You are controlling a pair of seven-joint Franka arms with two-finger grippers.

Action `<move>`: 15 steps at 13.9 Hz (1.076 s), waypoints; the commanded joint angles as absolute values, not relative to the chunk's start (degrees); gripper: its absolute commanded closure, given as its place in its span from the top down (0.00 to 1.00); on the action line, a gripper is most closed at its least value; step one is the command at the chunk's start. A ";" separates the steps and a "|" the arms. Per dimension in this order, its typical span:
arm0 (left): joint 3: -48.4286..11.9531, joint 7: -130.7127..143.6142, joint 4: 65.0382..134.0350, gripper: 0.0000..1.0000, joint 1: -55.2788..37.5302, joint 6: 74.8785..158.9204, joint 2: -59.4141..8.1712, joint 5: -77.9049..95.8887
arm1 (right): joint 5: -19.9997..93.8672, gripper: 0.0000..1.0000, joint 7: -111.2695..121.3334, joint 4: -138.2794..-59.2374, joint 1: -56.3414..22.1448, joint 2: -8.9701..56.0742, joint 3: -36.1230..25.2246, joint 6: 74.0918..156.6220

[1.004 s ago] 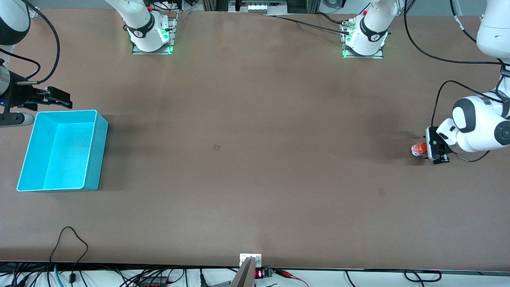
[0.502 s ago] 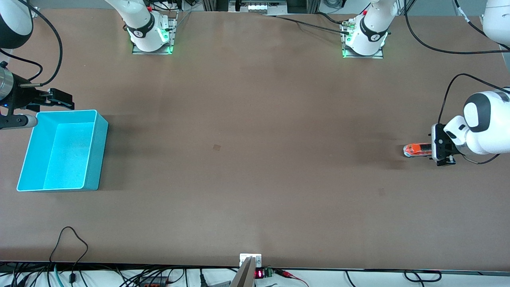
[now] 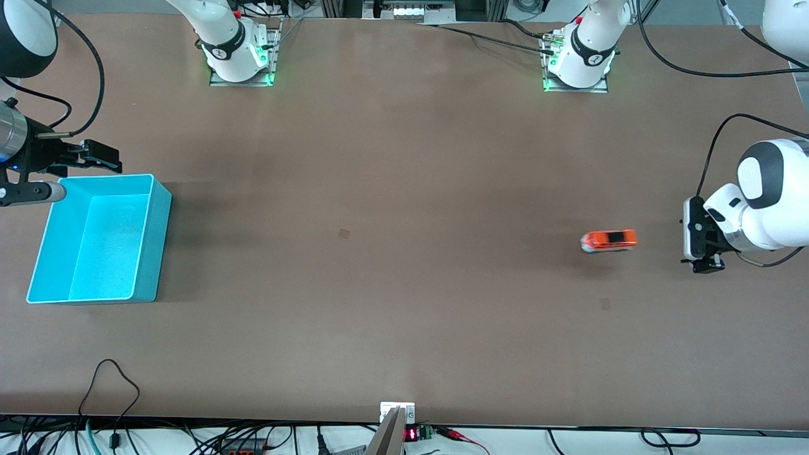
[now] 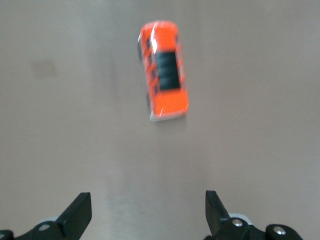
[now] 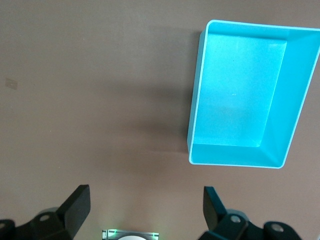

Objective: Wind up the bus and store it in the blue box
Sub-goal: 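Lift the left gripper away while the right gripper reaches the bus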

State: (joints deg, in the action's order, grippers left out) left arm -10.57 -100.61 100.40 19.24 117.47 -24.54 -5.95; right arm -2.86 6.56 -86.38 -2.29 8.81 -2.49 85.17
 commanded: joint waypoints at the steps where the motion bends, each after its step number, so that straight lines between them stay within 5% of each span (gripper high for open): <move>1: -10.20 -100.99 98.09 1.00 14.61 116.01 -23.91 -4.22 | -2.72 1.00 6.33 -86.22 -2.64 8.79 -2.64 84.11; 15: -9.93 -39.25 97.30 1.00 4.13 116.01 -18.46 0.00 | -0.09 1.00 7.47 -86.39 -2.37 9.14 -2.72 83.85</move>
